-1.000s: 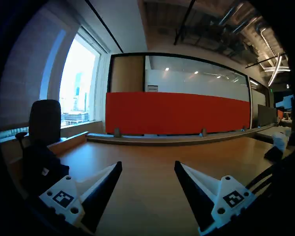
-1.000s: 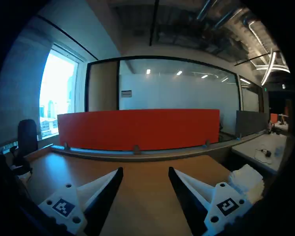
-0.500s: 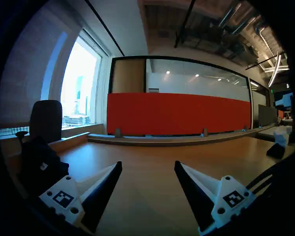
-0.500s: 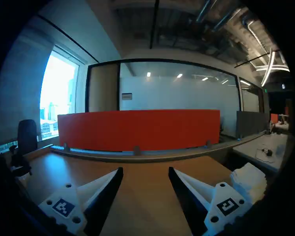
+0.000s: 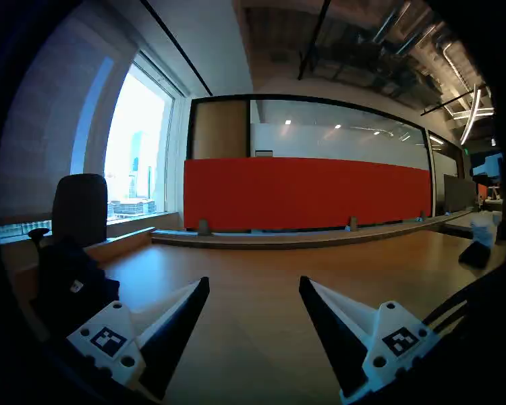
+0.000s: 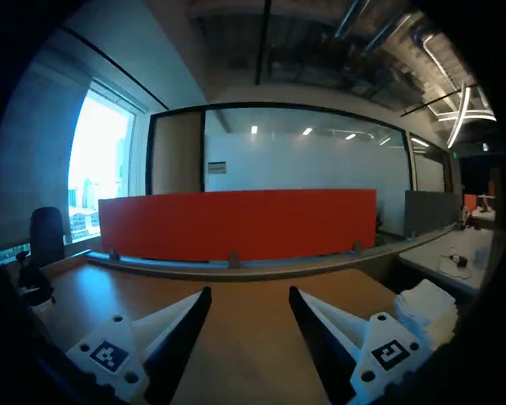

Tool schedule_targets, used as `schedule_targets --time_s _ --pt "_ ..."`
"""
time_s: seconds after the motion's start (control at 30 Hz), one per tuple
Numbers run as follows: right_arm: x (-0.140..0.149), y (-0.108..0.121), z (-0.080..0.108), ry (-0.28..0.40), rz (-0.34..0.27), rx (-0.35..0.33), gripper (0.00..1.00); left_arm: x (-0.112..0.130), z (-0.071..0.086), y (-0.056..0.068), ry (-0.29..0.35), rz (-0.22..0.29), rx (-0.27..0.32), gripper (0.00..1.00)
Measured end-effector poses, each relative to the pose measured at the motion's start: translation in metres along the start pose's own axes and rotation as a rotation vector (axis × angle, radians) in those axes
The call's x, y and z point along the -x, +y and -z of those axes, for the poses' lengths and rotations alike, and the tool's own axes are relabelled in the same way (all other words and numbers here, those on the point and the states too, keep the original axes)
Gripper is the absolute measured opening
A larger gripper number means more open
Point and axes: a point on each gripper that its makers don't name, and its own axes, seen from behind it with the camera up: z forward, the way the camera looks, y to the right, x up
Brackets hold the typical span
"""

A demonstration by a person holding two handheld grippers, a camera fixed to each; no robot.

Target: Fold towel

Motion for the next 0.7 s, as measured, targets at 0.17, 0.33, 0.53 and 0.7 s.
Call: schedule_targets --time_s 0.17,0.33,0.53,0.7 --pt "-0.002 0.003 -0.003 0.013 0.024 0.004 0.89 0.0 0.0 0.0 0.0 -0.002 0.0 0.99" --pt "-0.006 0.002 -0.004 0.043 0.037 0.0 0.89 -0.001 0.0 0.0 0.0 -0.003 0.0 0.99" --pt "0.01 0.003 -0.004 0.064 0.038 -0.006 0.89 -0.001 0.0 0.001 0.0 -0.004 0.0 0.99" --pt "0.036 0.009 -0.005 0.053 0.022 -0.005 0.89 -0.001 0.0 0.001 0.0 -0.003 0.0 0.99"
